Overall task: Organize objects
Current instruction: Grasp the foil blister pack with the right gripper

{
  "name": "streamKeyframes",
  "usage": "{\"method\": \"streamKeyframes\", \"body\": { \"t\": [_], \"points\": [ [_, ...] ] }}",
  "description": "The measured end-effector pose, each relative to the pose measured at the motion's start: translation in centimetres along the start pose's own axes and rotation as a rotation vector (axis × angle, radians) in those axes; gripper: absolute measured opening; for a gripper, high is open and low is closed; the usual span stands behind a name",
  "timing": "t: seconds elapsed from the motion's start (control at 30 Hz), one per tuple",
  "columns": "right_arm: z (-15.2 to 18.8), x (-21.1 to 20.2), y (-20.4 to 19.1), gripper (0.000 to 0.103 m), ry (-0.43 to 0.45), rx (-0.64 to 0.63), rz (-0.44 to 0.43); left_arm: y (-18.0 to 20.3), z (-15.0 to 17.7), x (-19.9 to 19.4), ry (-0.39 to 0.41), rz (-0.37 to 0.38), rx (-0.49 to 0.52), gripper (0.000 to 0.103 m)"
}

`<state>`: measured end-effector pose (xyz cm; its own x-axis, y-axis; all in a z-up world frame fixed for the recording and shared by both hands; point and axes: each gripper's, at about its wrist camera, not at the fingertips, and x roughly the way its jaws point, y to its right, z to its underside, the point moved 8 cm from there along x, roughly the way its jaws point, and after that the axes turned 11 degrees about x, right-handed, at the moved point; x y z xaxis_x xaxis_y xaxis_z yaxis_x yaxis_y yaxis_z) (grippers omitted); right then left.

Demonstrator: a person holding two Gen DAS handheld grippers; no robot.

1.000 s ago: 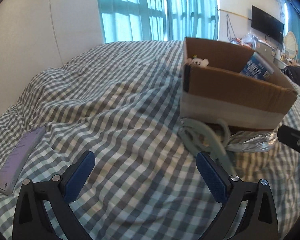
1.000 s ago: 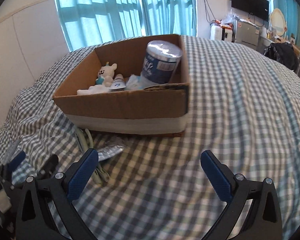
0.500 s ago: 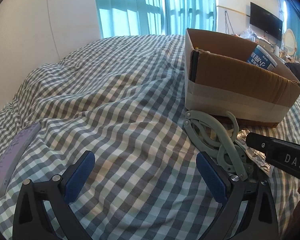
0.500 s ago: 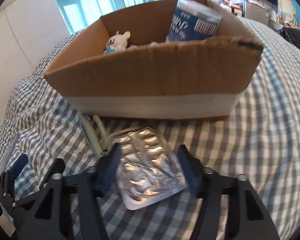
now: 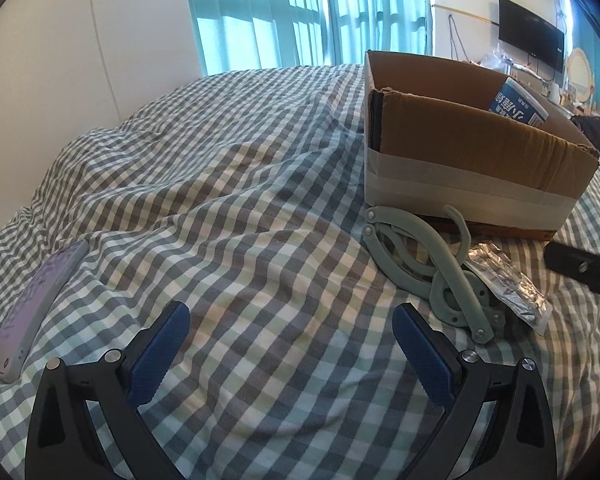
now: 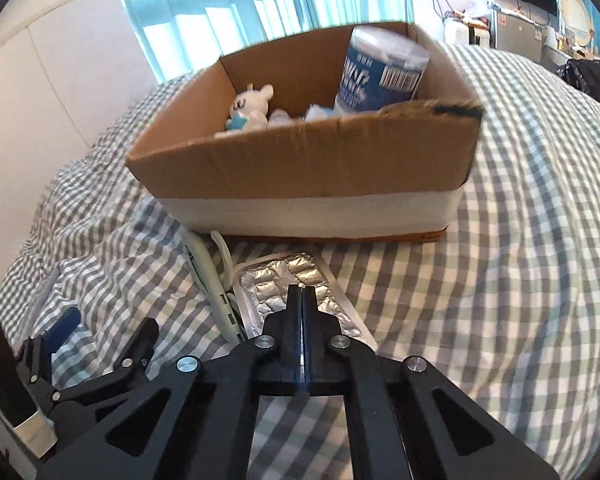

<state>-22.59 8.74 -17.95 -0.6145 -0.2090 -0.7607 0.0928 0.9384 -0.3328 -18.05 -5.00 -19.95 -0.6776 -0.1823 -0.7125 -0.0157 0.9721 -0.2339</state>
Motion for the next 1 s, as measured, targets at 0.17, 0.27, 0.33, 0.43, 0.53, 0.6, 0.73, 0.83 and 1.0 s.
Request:
{"method": "streamKeyframes", "body": {
  "t": [0.17, 0.27, 0.33, 0.43, 0.53, 0.6, 0.73, 0.83, 1.0],
  "points": [
    [-0.8, -1.6, 0.7, 0.000, 0.027, -0.002, -0.019, 0.3, -0.3, -0.9, 0.010, 0.001, -0.002, 0.103],
    [-0.4, -0.9, 1.4, 0.001, -0.006, 0.006, -0.005, 0.3, -0.7, -1.1, 0.018, 0.004, -0.003, 0.103],
    [-0.1, -0.3, 1.7, 0.004, -0.022, 0.017, 0.004, 0.3, -0.9, -1.1, 0.020, 0.008, -0.006, 0.103],
    [0.6, 1.1, 1.8, 0.038, -0.055, 0.031, 0.010, 0.2, -0.7, -0.7, 0.015, 0.006, -0.006, 0.103],
    [1.2, 2.3, 1.5, 0.046, -0.078, 0.031, 0.006, 0.0, -0.3, 0.0, -0.001, 0.009, -0.014, 0.103],
    [1.6, 3.6, 1.5, 0.053, -0.102, 0.028, 0.022, -0.2, -0.2, 0.3, -0.010, 0.015, -0.021, 0.103],
    [1.7, 4.8, 1.7, 0.055, -0.122, 0.063, 0.010, -0.4, -0.1, 0.8, -0.017, 0.029, -0.036, 0.103],
    [1.6, 5.7, 1.6, 0.057, -0.131, 0.066, 0.003, -0.3, 0.0, 1.1, -0.026, 0.036, -0.039, 0.103],
    [1.6, 6.0, 0.9, 0.048, -0.132, 0.037, -0.002, -0.1, 0.1, 1.1, -0.028, 0.031, -0.028, 0.103]
  ]
}}
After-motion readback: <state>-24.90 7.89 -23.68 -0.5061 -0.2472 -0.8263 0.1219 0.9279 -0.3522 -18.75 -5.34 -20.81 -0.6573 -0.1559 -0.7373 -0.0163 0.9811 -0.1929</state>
